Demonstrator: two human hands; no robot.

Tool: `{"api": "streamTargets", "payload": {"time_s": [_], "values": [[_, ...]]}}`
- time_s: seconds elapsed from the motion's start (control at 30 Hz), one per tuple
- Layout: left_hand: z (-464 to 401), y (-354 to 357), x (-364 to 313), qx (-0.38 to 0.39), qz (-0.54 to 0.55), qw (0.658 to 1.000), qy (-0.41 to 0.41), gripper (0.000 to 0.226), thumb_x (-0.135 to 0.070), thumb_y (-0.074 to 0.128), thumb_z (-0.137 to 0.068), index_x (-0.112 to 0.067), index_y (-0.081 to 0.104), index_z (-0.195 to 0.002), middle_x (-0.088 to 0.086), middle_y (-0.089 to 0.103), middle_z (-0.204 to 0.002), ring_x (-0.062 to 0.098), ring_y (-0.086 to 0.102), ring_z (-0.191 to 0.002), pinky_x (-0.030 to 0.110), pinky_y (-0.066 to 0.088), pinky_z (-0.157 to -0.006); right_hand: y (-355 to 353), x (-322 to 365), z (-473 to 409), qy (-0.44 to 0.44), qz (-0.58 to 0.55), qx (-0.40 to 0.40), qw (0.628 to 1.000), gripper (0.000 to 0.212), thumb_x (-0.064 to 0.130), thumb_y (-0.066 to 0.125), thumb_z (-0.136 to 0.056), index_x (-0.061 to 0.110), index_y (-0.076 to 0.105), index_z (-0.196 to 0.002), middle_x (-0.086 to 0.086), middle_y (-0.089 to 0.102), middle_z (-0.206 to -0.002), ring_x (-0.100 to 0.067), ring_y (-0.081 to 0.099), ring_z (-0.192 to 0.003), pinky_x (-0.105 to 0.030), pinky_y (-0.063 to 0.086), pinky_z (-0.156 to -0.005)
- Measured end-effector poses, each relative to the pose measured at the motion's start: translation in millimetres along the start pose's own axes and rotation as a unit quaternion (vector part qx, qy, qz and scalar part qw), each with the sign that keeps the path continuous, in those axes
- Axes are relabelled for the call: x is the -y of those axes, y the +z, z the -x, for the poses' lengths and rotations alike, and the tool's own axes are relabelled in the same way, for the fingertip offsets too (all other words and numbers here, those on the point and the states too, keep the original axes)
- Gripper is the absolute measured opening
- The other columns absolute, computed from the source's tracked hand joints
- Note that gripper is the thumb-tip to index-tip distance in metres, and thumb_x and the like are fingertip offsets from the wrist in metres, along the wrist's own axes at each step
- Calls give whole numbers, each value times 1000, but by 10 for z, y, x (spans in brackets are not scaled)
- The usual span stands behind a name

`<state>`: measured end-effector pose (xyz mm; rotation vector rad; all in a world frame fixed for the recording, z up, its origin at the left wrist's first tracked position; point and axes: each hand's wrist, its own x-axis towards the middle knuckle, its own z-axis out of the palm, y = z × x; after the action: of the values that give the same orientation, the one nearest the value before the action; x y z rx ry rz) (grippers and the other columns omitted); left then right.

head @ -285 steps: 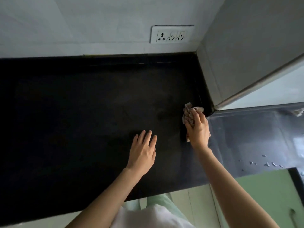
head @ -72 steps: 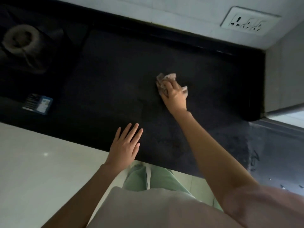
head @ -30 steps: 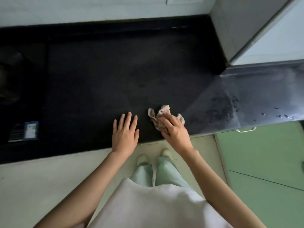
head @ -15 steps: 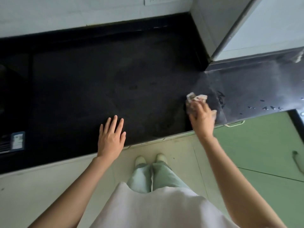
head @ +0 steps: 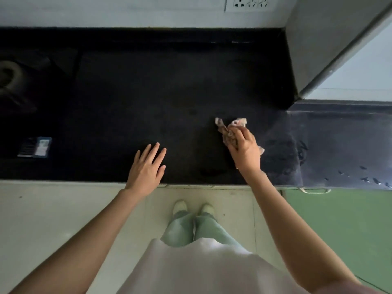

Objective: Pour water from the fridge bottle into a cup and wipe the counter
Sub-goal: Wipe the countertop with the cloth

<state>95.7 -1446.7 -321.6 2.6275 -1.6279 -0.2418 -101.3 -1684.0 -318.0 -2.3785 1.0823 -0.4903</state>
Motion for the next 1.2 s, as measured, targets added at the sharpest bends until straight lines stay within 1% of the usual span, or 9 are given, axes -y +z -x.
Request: {"api": "streamTargets", "payload": {"time_s": [0.13,0.3,0.43,0.5,0.7,0.83,0.97,1.07,1.2], "values": [[13,-14,-23,5,-6,1000,-11,52,-24,59,-93,-11,45,-141,15,40,-150,37,40,-136,55,32,-109,238,294,9,-61,10,5,998,43,11,69,-80,11,61,-122,-12,57,-129,-33,57,-109,-45,50,-89],[15,-10,-95,0,25,999,-35,54,-18,66,-87,-9,50,-138,16,43,-148,39,43,-134,56,35,-107,608,777,583,-181,-26,113,977,47,21,57,-80,19,56,-127,-5,51,-138,-26,50,-125,-51,47,-92],[21,11,-128,-8,49,998,-44,53,-16,65,-87,-8,50,-137,16,43,-147,40,42,-134,57,36,-106,474,633,608,-259,-29,127,957,46,19,57,-83,16,57,-128,-6,54,-136,-26,53,-123,-41,50,-93],[25,8,-118,-8,52,998,-46,50,-21,60,-92,-10,48,-139,14,41,-149,37,39,-136,55,33,-109,386,475,331,-244,-9,109,964,45,23,53,-86,14,57,-129,-9,55,-134,-30,54,-119,-39,50,-93],[110,-44,122,-4,40,998,-48,51,-28,48,-98,-14,37,-146,11,33,-154,32,30,-142,51,25,-116,460,612,-375,-22,5,9,1000,35,22,68,-86,13,62,-120,-8,58,-126,-33,57,-108,-33,44,-74],[312,-154,646,-21,34,998,-58,51,-26,52,-95,-12,41,-143,15,37,-152,35,34,-140,55,30,-113,801,1124,-58,-50,23,9,998,38,16,68,-83,14,61,-120,-8,57,-128,-32,57,-107,-46,51,-83],[561,-210,1279,-32,19,998,-57,50,-22,57,-94,-9,46,-140,18,39,-149,39,37,-137,58,32,-110,1177,1677,624,-77,10,56,995,49,14,65,-77,19,58,-126,-6,51,-138,-29,52,-119,-58,42,-96],[703,-168,1681,-21,6,999,-40,49,-20,61,-91,-9,50,-138,19,44,-146,41,41,-133,60,35,-107,1271,1861,1053,-106,-7,69,992,50,14,63,-77,20,59,-126,-4,50,-139,-23,48,-127,-51,43,-98],[763,-127,1925,-19,7,1000,10,45,-22,53,-95,-11,49,-138,18,45,-145,41,43,-132,59,35,-107,1078,1742,1089,-38,-3,32,999,44,16,69,-80,22,61,-124,-1,54,-135,-21,55,-119,-41,46,-92]]}}
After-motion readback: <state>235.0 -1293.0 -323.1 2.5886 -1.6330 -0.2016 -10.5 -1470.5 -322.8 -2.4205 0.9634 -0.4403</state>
